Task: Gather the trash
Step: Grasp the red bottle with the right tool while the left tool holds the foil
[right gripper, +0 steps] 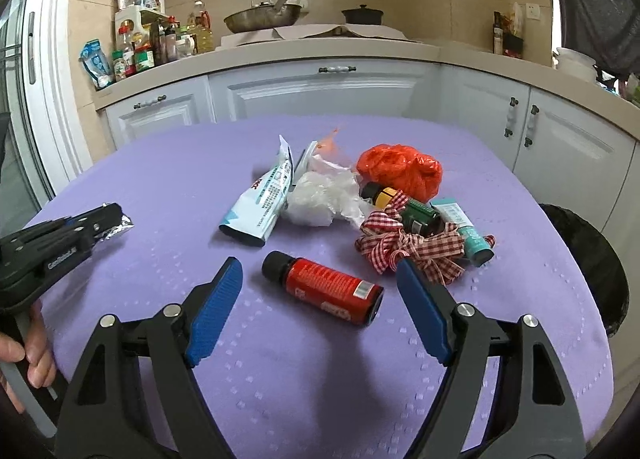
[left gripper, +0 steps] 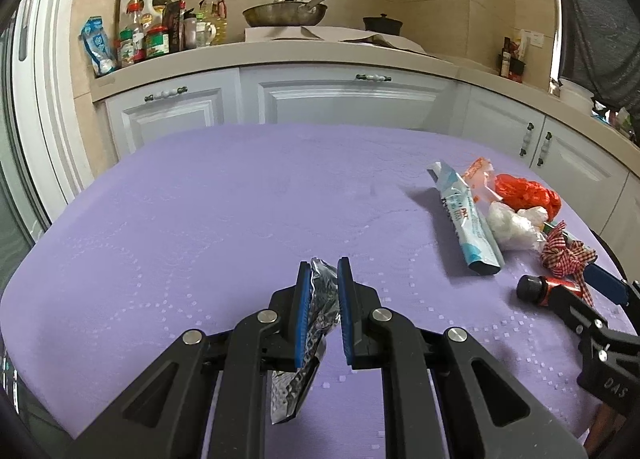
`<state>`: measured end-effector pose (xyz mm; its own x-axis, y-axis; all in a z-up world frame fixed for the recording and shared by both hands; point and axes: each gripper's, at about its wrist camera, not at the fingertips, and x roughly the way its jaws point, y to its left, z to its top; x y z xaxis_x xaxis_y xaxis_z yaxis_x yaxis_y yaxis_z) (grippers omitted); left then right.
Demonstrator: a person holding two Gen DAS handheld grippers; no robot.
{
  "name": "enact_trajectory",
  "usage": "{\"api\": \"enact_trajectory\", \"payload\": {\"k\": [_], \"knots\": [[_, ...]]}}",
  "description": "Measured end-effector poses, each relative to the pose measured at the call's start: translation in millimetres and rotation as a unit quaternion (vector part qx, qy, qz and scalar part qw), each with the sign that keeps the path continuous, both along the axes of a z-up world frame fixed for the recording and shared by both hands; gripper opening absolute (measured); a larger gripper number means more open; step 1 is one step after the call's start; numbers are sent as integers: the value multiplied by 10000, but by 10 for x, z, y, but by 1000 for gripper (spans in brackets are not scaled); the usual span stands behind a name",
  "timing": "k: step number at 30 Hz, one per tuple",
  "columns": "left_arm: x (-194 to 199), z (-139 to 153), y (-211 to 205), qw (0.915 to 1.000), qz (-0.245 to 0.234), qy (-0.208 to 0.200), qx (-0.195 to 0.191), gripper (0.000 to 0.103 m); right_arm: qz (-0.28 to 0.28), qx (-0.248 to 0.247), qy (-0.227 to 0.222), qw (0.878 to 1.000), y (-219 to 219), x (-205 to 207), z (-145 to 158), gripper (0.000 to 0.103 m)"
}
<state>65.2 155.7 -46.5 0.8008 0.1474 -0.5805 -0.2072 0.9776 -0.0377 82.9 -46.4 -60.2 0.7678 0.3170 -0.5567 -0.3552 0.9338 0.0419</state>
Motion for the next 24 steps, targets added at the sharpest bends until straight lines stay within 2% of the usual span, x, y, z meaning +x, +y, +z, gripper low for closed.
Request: {"api": "enact_trajectory", "payload": {"k": [5, 8, 9, 11, 24], "knots": [[-1, 0, 21, 10000, 12, 1, -40, 14, 204, 25, 345, 9992, 51, 85, -74, 44], [-3, -1, 32, 10000, 11, -2, -51, 14, 301, -3, 434, 9986, 90, 53, -123, 36], [-4, -2, 34, 10000, 15, -1, -61, 14, 333, -28, 452, 9984, 101, 37, -139, 29], [-8, -1, 35, 10000, 26, -5, -71, 14, 376, -60, 478, 9981, 113, 10, -172, 23], [-36, 2, -74, 10000, -51, -35, 9, 14, 252, 105, 125, 9996, -51, -123, -63, 23]]}}
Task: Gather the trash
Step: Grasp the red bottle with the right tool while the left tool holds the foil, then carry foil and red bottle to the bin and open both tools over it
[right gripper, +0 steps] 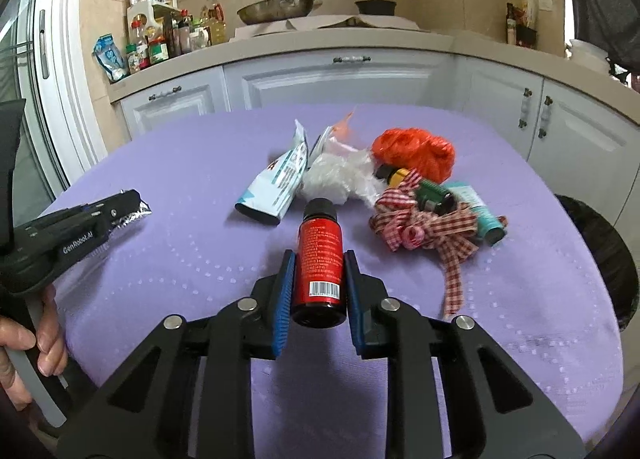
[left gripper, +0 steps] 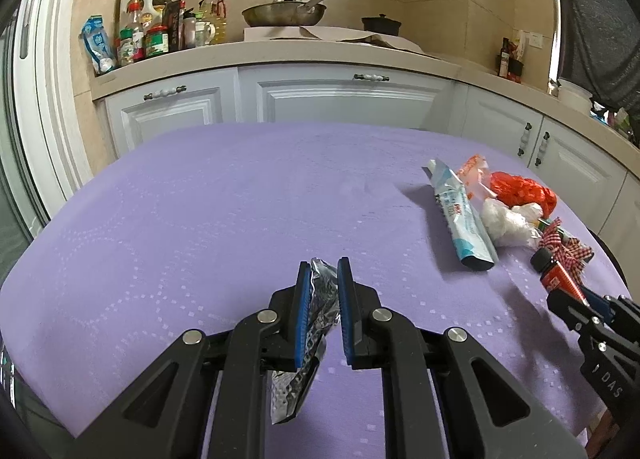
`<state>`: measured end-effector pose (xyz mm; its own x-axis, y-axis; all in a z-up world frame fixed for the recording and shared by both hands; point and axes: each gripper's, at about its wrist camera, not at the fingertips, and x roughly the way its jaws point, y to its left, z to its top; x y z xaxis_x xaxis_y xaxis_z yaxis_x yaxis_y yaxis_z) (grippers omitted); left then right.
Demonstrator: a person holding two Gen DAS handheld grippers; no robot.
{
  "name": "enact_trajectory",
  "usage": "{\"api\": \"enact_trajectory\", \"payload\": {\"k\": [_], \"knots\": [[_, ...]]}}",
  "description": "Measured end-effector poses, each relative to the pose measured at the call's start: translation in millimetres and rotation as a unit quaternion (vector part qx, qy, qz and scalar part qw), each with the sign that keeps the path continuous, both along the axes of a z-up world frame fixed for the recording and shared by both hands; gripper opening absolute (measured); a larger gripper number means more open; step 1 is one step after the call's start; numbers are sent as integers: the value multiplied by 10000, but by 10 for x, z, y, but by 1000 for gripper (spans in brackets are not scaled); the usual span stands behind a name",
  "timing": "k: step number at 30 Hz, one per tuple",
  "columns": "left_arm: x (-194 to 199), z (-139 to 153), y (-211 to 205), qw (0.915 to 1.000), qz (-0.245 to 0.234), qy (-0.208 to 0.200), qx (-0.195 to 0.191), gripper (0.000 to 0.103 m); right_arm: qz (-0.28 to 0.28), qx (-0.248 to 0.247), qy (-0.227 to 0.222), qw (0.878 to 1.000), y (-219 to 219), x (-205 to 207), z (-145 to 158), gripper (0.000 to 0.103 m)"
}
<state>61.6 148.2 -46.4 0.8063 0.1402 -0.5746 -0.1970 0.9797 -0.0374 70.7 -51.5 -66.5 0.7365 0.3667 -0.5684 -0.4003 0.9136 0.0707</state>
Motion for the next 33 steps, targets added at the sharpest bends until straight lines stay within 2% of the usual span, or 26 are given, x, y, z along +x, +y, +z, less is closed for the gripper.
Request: {"api": "enact_trajectory", "payload": {"k": [6, 15, 23, 33], "knots": [[-21, 59, -202, 9998, -193, -92, -12, 14, -239, 69, -148, 9996, -238, -37, 76, 23], [44, 230, -829, 9959, -838, -330, 17, 14, -882, 184, -433, 9950, -847, -23, 230, 23], [224, 382, -1595, 9842, -1684, -546, 92, 14, -1612, 238, -668, 9844, -1529, 54, 341, 23], [545, 541, -2453, 9675, -2394, -807, 135, 14, -2342, 288, -862, 9679, -2371, 184, 444, 23]]}}
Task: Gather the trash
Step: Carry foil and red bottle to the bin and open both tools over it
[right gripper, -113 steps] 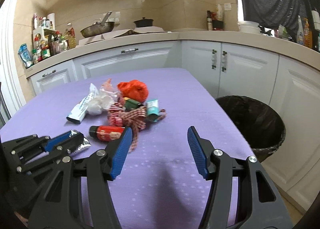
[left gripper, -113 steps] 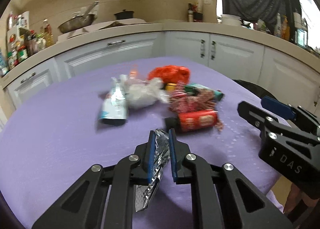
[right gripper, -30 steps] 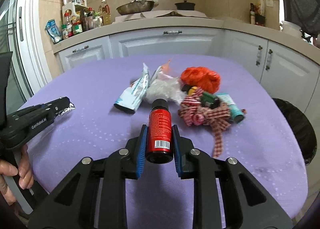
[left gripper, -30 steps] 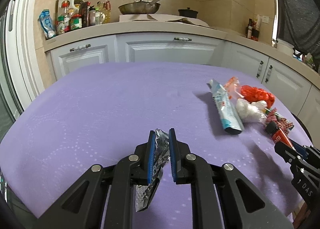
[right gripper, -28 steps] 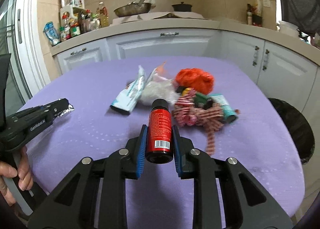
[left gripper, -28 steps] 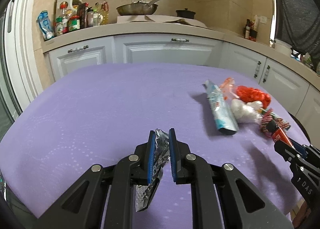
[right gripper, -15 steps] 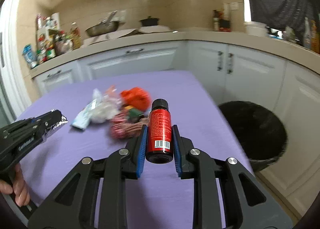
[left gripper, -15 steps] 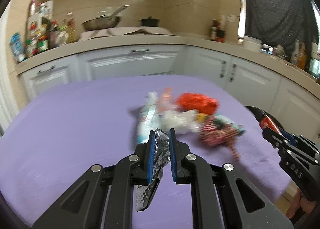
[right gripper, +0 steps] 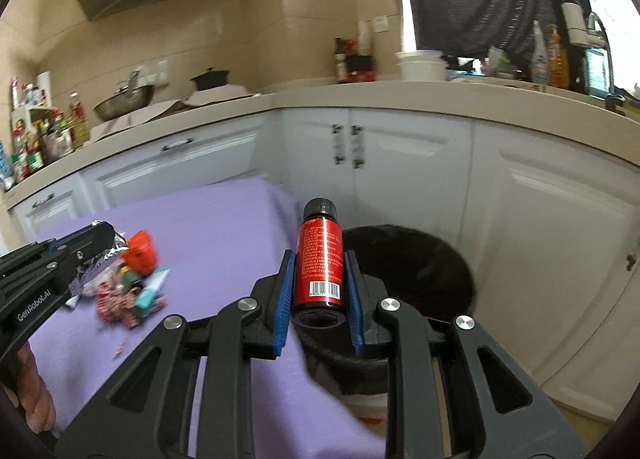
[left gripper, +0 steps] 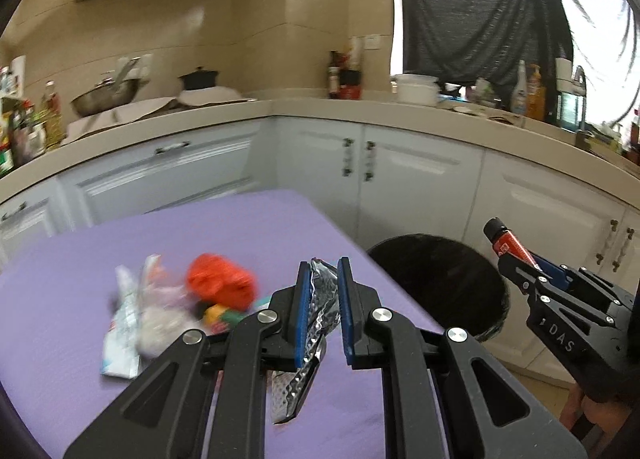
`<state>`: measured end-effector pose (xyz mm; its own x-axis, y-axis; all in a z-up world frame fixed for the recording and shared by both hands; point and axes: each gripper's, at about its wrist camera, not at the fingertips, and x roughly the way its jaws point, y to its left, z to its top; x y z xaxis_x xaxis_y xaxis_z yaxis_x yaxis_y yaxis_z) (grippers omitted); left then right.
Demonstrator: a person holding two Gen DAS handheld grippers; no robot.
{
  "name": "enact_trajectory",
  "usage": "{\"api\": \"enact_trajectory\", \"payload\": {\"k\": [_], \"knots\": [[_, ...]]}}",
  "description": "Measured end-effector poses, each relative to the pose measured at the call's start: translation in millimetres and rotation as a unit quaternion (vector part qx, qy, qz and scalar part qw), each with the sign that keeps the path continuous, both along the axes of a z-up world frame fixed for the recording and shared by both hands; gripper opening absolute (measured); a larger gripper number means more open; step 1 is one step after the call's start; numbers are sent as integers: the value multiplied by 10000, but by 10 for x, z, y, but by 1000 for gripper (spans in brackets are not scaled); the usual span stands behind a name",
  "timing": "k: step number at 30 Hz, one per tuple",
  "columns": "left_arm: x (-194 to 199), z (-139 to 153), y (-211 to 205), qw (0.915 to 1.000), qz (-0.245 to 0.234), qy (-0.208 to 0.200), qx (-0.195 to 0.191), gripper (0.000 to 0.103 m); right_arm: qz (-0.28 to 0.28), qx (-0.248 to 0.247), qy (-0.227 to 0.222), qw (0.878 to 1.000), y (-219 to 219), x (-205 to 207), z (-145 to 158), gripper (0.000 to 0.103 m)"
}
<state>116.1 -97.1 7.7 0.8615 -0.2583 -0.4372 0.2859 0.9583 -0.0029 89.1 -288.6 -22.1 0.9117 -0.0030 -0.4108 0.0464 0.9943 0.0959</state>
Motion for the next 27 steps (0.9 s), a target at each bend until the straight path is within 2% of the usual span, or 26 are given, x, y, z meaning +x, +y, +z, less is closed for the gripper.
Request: {"api": "enact_trajectory", "payload": {"k": [6, 11, 27], "knots": [[202, 9, -441, 9997, -225, 17, -6, 14, -232, -55, -70, 9997, -379, 163, 21, 23], [382, -8, -792, 9992, -367, -22, 134, 14, -387, -19, -90, 9992, -646, 304, -11, 23], [857, -217, -1322, 9975, -511, 331, 370, 15, -554, 92, 68, 9984, -1013, 705, -243, 23]]}}
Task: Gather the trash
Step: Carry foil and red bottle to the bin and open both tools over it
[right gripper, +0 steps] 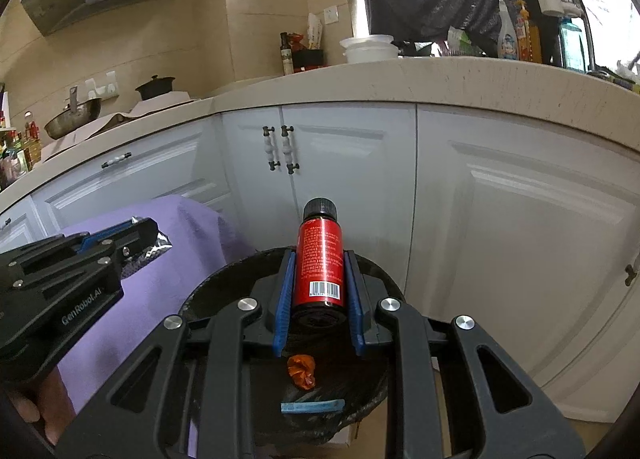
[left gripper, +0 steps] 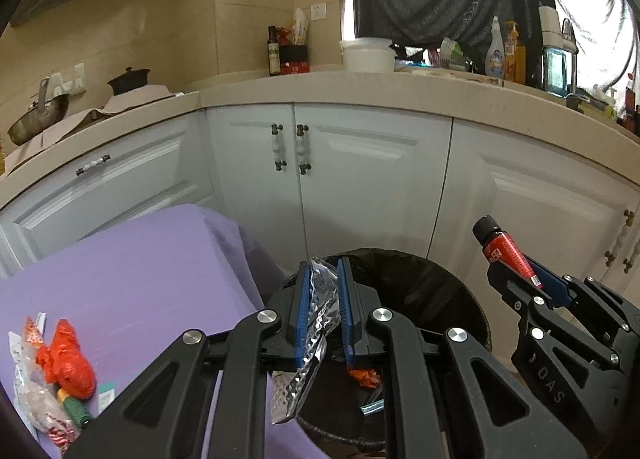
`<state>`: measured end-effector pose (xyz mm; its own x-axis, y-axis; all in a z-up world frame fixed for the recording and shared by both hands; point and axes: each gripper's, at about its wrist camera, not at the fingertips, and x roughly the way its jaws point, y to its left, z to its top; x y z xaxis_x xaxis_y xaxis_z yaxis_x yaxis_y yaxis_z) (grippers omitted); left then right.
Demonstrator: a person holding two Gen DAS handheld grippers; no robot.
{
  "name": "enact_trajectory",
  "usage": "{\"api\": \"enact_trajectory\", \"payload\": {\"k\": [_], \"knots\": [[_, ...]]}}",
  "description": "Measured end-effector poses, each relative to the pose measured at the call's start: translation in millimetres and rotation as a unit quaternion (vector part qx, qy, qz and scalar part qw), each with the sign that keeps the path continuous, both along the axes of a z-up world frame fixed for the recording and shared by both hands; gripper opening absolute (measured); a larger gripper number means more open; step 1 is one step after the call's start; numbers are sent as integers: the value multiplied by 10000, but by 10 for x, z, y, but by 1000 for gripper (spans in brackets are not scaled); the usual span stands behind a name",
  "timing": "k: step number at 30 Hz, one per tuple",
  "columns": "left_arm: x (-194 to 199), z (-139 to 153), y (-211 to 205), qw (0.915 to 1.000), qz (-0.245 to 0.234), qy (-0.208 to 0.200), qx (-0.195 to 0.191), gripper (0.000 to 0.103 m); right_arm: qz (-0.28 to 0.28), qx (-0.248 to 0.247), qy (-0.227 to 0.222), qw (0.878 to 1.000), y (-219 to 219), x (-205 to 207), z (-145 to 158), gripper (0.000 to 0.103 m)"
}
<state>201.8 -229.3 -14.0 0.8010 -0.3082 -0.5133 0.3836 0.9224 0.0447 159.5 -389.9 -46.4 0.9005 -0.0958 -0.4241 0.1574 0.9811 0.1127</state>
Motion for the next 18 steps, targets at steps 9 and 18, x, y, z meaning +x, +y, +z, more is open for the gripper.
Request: {"api": "enact_trajectory", "payload": {"k": [9, 18], "knots": [[118, -56, 27, 9994, 247, 207, -86, 48, -202, 106, 24, 9997, -110, 128, -94, 48], [60, 14, 141, 9993, 335, 163, -99, 55, -202, 96, 56, 9997, -45, 63, -58, 49]]}}
